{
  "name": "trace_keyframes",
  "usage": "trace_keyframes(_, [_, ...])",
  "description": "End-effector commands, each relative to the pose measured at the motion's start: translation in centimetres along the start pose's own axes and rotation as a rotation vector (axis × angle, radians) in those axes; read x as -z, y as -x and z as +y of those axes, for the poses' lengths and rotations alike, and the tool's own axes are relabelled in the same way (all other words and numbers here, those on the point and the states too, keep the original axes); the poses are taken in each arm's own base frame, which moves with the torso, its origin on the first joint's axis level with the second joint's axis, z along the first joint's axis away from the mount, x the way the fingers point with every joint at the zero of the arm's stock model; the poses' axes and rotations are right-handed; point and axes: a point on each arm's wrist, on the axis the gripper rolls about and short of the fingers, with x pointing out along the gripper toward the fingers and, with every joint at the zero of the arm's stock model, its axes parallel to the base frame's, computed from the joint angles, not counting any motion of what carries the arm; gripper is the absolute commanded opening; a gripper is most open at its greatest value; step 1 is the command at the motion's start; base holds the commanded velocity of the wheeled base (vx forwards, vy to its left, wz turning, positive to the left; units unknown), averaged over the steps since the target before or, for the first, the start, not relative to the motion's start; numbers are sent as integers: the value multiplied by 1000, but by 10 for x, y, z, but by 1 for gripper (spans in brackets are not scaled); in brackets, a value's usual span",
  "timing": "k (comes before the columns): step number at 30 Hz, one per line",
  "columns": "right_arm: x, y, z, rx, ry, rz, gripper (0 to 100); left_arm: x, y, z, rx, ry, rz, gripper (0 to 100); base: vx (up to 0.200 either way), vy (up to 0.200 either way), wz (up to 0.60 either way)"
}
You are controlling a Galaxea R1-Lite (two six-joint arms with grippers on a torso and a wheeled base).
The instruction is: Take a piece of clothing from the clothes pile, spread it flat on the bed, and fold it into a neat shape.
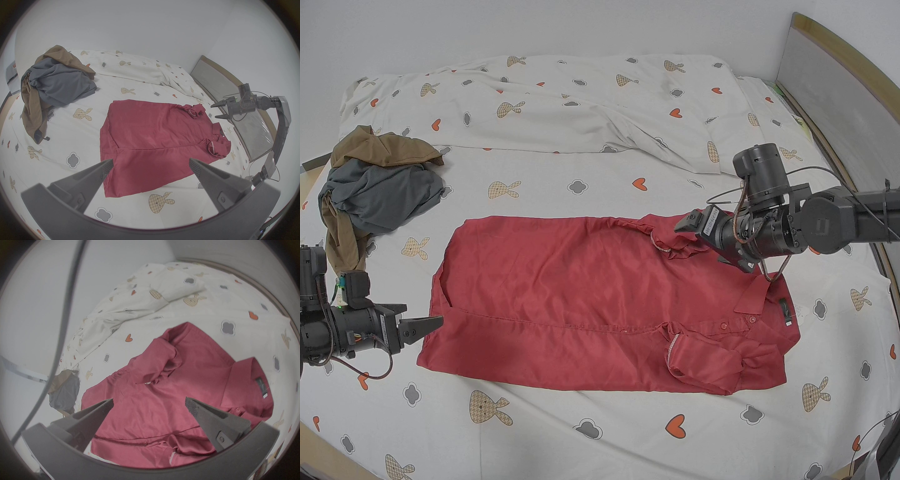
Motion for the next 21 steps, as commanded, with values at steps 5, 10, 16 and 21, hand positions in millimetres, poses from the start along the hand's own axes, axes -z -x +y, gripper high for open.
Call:
trace_keyframes(5, [-3,-21,5,-32,-37,59,100,1,0,0,3,-1,2,100,0,0,0])
trace_keyframes(10, [-4,-22,3,-45,-39,76,100,1,0,0,1,-1,2,100,0,0,0])
trace_keyframes(16, [1,-25,1,-126,-22,81,100,4,0,0,2,4,12,100,0,0,0])
trace_keyframes(21, [10,-24,-13,-231,46,51,100,13,0,-1,3,17,36,100,0,0,0])
